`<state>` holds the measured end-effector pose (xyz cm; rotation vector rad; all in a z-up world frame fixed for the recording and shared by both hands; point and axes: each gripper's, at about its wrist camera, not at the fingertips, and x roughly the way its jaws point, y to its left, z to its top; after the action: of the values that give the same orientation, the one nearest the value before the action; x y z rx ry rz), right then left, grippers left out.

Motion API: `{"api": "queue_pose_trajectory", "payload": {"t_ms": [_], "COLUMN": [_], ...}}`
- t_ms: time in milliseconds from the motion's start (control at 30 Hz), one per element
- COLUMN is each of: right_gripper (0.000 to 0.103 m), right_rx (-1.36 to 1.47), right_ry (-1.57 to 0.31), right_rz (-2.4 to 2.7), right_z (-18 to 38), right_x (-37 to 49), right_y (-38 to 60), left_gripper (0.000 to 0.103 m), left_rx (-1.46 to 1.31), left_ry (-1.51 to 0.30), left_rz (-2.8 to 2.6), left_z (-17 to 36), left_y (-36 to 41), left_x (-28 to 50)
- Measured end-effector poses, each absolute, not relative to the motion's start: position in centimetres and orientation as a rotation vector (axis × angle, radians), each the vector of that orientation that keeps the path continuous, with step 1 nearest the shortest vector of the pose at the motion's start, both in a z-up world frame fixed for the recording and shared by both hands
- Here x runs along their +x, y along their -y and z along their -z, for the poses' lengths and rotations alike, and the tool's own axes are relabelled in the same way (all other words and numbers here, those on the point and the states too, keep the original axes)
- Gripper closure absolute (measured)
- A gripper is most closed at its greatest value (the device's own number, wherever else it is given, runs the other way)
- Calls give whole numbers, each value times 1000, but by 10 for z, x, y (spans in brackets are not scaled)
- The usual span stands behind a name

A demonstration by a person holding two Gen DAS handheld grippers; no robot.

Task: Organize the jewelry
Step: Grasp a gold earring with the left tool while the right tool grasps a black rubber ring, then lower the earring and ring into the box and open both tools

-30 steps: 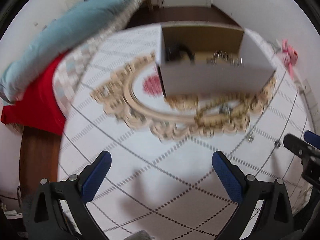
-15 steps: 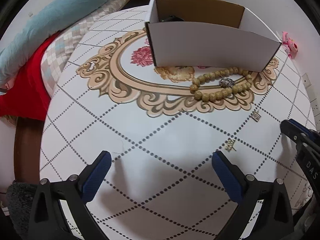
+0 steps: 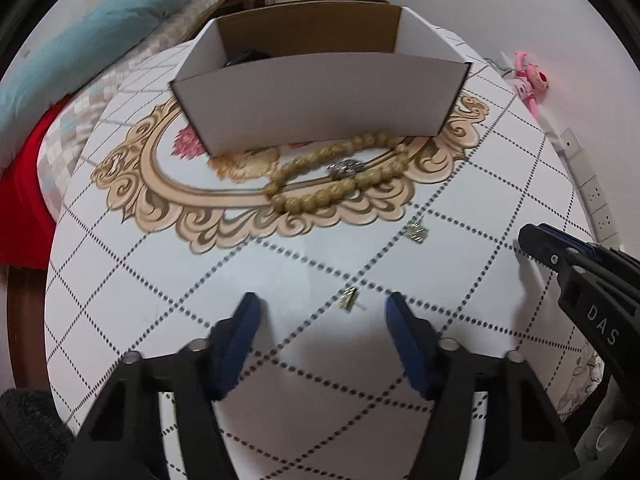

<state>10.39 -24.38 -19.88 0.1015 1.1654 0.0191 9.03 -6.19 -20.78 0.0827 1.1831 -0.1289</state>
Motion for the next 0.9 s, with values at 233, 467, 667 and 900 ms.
{"api": "queue_pose_trajectory", "payload": {"t_ms": [233,467,667,900], "right_gripper": [90,90,90,90], "right_rx": [128,132,149,221], "right_ry": [-1161,-1156,-1132,-1078], "right_rz": [0,5,-3,-83], "right_z": [198,197,187,149], "right_x": [104,105,104,118], "right_y": [252,253,252,247], "left_gripper": [76,93,93,93], "left_rx": [110,135,102,-7], "left_ry": [-1171,-1159,-1165,-1104], "left_rz": [159,183,196,240], "left_z": [206,206,201,145], "left_y": [72,79,74,60], "left_x": [96,93,90,107]}}
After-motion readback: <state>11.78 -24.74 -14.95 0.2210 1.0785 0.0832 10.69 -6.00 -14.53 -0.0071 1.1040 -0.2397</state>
